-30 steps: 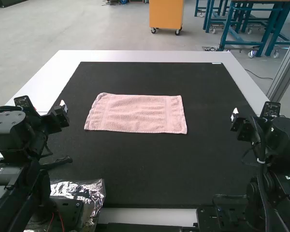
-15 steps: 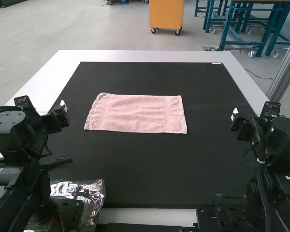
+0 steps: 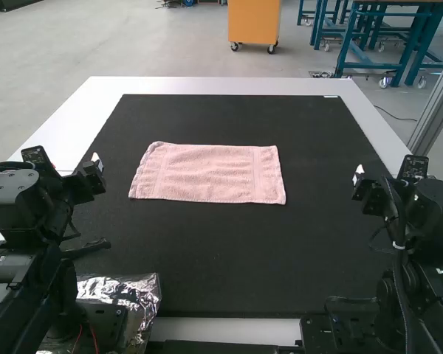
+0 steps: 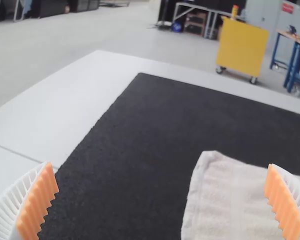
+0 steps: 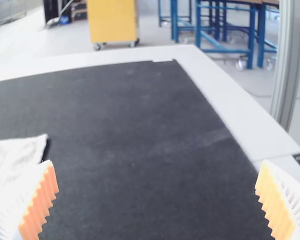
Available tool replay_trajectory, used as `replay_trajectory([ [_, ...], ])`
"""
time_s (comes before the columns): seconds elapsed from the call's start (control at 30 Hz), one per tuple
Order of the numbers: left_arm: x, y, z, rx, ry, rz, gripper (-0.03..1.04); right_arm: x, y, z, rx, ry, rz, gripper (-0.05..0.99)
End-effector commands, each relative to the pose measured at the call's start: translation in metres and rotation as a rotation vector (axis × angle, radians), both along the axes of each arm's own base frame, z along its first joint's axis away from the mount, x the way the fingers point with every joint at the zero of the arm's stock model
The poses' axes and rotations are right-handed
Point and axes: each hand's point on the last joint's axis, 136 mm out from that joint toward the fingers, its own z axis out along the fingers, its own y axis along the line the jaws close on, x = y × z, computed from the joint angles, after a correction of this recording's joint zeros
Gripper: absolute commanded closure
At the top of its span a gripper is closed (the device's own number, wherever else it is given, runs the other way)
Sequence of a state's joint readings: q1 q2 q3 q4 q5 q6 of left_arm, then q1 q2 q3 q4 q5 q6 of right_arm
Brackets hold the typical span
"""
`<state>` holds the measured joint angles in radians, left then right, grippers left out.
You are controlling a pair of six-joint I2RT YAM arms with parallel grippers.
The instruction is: Fold the towel.
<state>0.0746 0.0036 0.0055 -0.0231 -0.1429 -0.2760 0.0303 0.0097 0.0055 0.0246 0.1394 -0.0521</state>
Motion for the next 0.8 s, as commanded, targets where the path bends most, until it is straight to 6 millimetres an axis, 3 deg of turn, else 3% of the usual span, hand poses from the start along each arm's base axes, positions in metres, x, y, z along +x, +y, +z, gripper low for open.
replay_trajectory([
  [0.0,-0.001,0.004,-0.002,-0.034,-0.006,0.023,0.04,0.000,-0.004,0.002,0.012,-0.018,-0.022,0.02],
  [0.17,-0.001,0.005,0.015,0.065,-0.052,0.024,0.04,0.000,-0.005,0.014,-0.063,-0.058,-0.024,0.02],
  [0.23,-0.002,0.005,0.028,0.185,-0.081,0.032,0.04,0.000,-0.004,0.022,-0.142,-0.080,-0.019,0.02],
  [0.37,-0.004,0.005,0.043,0.215,-0.135,0.039,0.05,0.000,0.001,0.034,-0.333,-0.108,0.004,0.02],
  [0.47,-0.005,0.004,0.048,0.403,-0.108,0.053,0.05,0.000,0.004,0.035,-0.352,-0.117,0.021,0.02],
  [0.57,-0.004,0.003,0.047,0.519,-0.076,0.058,0.05,0.000,0.028,0.035,-0.636,-0.129,0.150,0.02],
  [0.67,-0.006,0.003,0.057,0.591,-0.103,0.077,0.05,-0.002,0.024,0.057,-0.578,-0.214,0.112,0.03],
  [0.77,-0.017,0.009,0.089,0.617,-0.210,0.150,0.05,-0.011,0.023,0.093,-0.552,-0.330,0.076,0.03],
])
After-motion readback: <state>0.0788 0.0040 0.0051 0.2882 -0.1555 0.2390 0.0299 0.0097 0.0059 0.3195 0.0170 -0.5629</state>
